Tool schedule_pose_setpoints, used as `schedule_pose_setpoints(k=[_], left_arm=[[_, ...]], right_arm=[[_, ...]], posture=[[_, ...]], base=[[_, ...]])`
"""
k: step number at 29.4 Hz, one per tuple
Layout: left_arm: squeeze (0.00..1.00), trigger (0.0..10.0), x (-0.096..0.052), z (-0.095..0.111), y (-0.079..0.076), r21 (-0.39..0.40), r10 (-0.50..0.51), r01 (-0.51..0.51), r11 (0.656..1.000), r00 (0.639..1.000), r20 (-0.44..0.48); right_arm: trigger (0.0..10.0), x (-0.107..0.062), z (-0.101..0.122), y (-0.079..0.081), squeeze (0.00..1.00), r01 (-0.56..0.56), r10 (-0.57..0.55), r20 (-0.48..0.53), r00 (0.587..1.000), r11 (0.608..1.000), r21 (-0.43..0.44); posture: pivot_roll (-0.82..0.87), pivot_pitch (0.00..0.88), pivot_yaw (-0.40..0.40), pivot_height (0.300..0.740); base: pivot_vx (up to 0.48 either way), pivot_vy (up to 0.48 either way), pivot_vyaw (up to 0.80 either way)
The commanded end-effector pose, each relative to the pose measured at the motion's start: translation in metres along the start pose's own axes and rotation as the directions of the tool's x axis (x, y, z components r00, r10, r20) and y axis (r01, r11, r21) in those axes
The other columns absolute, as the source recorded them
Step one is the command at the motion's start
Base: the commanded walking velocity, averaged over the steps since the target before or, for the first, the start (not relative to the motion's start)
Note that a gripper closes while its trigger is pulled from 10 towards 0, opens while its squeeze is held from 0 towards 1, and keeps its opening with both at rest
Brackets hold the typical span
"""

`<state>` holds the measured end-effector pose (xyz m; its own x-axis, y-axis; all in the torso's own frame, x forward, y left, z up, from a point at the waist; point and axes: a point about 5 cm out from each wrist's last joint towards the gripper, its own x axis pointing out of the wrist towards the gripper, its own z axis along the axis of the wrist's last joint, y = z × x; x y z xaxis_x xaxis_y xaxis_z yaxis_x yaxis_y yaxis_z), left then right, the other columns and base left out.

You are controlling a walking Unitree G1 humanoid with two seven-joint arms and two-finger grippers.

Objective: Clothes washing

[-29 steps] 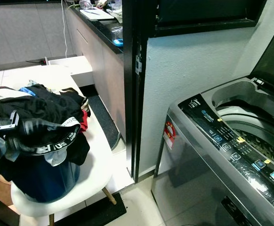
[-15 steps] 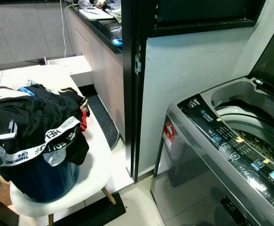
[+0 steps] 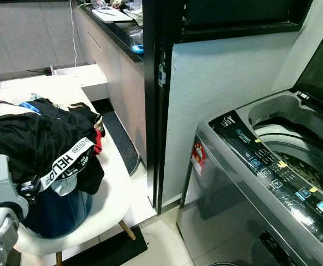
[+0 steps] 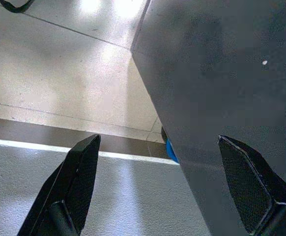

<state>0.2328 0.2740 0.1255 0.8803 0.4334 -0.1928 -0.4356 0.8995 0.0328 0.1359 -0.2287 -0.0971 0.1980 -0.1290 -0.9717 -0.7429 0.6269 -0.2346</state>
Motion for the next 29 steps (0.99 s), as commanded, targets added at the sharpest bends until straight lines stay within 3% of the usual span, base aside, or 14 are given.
schedule_pose_setpoints(k=[1,8,10,11,13,17,19,20,21,22,24,26,27,29], left_arm=[[0.0,0.0,0.001,-0.002,0.0,-0.005,0.001,-0.001,1.0,1.0,0.0],[0.0,0.0,0.001,0.015,0.0,0.001,0.01,-0.01,1.0,0.997,0.083],[0.0,0.0,0.0,0.04,0.004,0.016,0.038,-0.042,0.999,0.98,0.197],[0.0,0.0,0.0,0.04,0.004,0.016,0.038,-0.042,0.999,0.98,0.197],[0.0,0.0,-0.005,0.075,0.008,0.035,0.063,-0.08,0.996,0.935,0.349],[0.0,0.0,-0.011,0.105,0.011,0.04,0.071,-0.102,0.994,0.878,0.473],[0.0,0.0,-0.022,0.143,0.012,0.046,0.057,-0.108,0.993,0.785,0.617],[0.0,0.0,-0.022,0.143,0.012,0.046,0.057,-0.108,0.993,0.785,0.617],[0.0,0.0,-0.03,0.163,0.009,0.041,0.027,-0.076,0.996,0.721,0.693],[0.0,0.0,-0.03,0.163,0.009,0.041,0.027,-0.076,0.996,0.721,0.693],[0.0,0.0,-0.051,0.204,-0.006,0.071,-0.094,0.063,0.995,0.557,0.825],[0.0,0.0,-0.066,0.223,-0.024,0.134,-0.223,0.226,0.965,0.434,0.873],[0.0,0.0,-0.066,0.223,-0.024,0.134,-0.223,0.226,0.965,0.434,0.873],[0.0,0.0,-0.07,0.226,-0.039,0.175,-0.301,0.332,0.927,0.377,0.876]], right_arm=[[10.0,0.0,-0.004,-0.003,0.0,0.007,-0.007,-0.009,1.0,1.0,0.001],[10.0,0.0,-0.003,-0.003,0.0,0.008,-0.008,-0.007,1.0,1.0,0.002],[10.0,0.0,-0.003,-0.003,0.0,0.007,-0.007,-0.006,1.0,1.0,0.002],[10.0,0.0,-0.003,-0.003,0.0,0.007,-0.007,-0.006,1.0,1.0,0.002],[10.0,-0.001,-0.002,-0.003,0.0,0.007,-0.007,-0.004,1.0,1.0,0.002],[10.0,-0.001,-0.002,-0.004,0.0,0.006,-0.006,-0.003,1.0,1.0,0.003],[10.0,-0.001,-0.001,-0.004,0.0,0.006,-0.006,0.0,1.0,1.0,0.006],[10.0,-0.001,-0.001,-0.004,0.0,0.006,-0.006,0.0,1.0,1.0,0.006],[10.0,-0.001,0.0,-0.004,0.0,0.006,-0.006,0.001,1.0,1.0,0.007],[10.0,-0.001,0.0,-0.004,0.0,0.006,-0.006,0.001,1.0,1.0,0.007],[10.0,-0.001,0.001,-0.004,0.0,0.007,-0.007,0.006,1.0,1.0,0.012],[10.0,-0.001,0.003,-0.004,0.0,0.01,-0.011,0.012,1.0,1.0,0.02],[10.0,-0.001,0.003,-0.004,0.0,0.01,-0.011,0.012,1.0,1.0,0.02],[10.0,-0.001,0.004,-0.004,0.0,0.012,-0.013,0.016,1.0,1.0,0.02]], posture=[[0.05,0.0,-0.083,0.74],[0.05,0.0,-0.084,0.74],[0.05,0.0,-0.085,0.74],[0.05,0.0,-0.085,0.74],[0.05,0.0,-0.085,0.74],[0.05,0.0,-0.085,0.74],[0.05,0.0,-0.085,0.74],[0.05,0.0,-0.085,0.74],[0.05,0.0,-0.085,0.74],[0.05,0.0,-0.085,0.74],[0.05,0.0,-0.084,0.74],[0.05,0.0,-0.084,0.74],[0.05,0.0,-0.084,0.74],[0.06,0.0,-0.08,0.74]], base=[[0.0,0.0,0.0],[0.0,0.0,0.0],[0.0,0.0,0.0],[0.0,0.0,0.0],[0.0,0.0,0.0],[0.0,0.0,0.0],[0.0,0.0,0.0],[0.0,0.0,0.0],[0.0,0.0,0.0],[0.0,0.0,0.0],[0.0,0.0,0.0],[0.0,0.0,0.0],[0.0,0.0,0.0],[0.0,0.0,0.0]])
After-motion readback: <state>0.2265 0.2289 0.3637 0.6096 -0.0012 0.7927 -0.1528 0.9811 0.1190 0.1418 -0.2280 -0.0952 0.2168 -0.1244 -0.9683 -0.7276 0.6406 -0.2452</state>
